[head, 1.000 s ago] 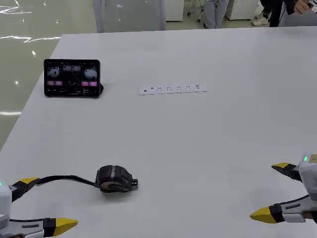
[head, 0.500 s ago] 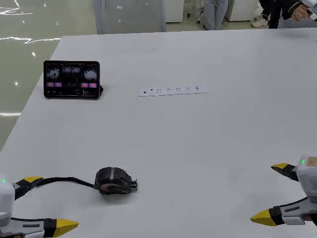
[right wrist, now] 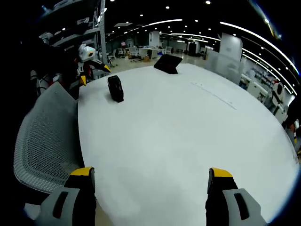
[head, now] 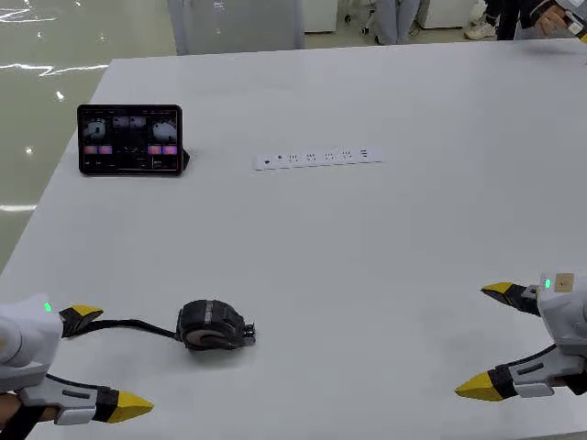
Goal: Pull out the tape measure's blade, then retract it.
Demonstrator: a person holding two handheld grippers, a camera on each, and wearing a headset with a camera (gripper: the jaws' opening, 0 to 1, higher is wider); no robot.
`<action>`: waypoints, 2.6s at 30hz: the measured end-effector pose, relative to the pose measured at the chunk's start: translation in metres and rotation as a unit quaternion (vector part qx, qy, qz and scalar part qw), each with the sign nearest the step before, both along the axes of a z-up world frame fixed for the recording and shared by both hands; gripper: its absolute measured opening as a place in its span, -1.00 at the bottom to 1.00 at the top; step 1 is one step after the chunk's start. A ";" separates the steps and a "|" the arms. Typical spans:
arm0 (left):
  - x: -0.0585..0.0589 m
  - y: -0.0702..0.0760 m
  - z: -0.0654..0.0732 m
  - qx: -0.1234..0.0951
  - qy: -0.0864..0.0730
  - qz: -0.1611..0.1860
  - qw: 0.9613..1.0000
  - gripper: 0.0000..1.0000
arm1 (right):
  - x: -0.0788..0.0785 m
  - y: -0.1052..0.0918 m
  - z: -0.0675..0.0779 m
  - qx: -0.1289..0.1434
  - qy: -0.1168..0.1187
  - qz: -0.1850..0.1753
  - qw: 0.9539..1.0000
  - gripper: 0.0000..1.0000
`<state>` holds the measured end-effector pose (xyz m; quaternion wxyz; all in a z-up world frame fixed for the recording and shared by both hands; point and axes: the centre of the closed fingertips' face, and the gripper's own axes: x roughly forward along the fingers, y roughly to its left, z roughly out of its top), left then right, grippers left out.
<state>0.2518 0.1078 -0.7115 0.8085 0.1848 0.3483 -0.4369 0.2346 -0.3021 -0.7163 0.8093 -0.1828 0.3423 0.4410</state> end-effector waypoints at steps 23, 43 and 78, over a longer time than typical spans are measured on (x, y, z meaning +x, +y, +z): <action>0.029 -0.047 0.001 0.055 -0.023 -0.117 0.991 0.98 | 0.022 0.054 -0.002 0.008 -0.018 0.055 0.998 0.98; 0.031 -0.084 -0.019 0.091 0.034 -0.168 0.981 0.66 | 0.040 0.095 -0.009 0.019 -0.012 0.082 0.996 0.98; 0.044 -0.093 -0.042 0.154 0.016 -0.221 0.963 -0.30 | 0.054 0.214 -0.033 0.020 0.014 0.187 0.982 0.65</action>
